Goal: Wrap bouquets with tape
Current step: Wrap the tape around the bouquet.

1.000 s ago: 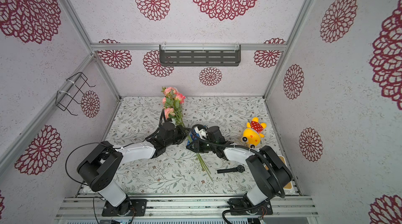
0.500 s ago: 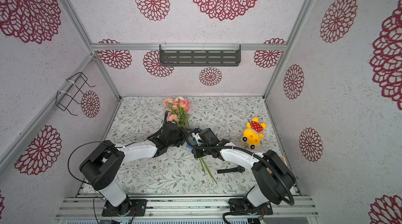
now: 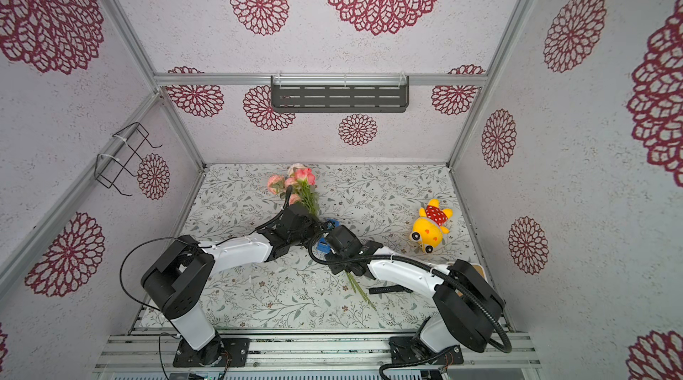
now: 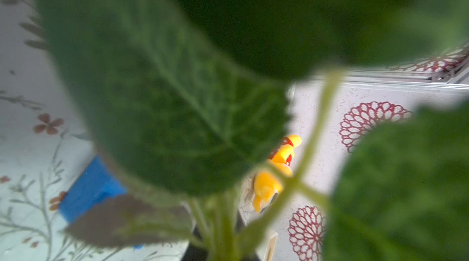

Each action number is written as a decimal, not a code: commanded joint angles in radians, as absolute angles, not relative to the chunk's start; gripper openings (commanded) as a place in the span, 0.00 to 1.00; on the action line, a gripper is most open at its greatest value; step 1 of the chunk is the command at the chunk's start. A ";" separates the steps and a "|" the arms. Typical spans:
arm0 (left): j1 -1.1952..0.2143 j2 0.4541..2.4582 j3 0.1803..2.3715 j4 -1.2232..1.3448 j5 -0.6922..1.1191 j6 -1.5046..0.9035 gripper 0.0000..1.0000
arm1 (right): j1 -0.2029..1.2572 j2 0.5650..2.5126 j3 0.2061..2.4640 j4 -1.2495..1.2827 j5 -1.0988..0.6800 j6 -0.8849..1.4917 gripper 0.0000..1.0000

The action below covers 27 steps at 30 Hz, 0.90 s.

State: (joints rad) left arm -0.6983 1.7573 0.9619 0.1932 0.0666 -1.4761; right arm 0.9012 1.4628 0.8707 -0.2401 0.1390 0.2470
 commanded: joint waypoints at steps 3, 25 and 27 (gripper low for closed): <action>-0.726 1.761 0.948 0.237 0.061 -1.487 0.00 | 0.880 1.410 0.853 -0.115 0.066 0.219 0.03; -0.718 1.731 0.841 0.537 0.008 -1.460 0.00 | 0.504 1.534 0.674 0.330 -0.805 0.567 0.37; -0.718 1.734 0.841 0.543 0.010 -1.460 0.00 | 0.504 1.549 0.692 0.298 -0.808 0.540 0.15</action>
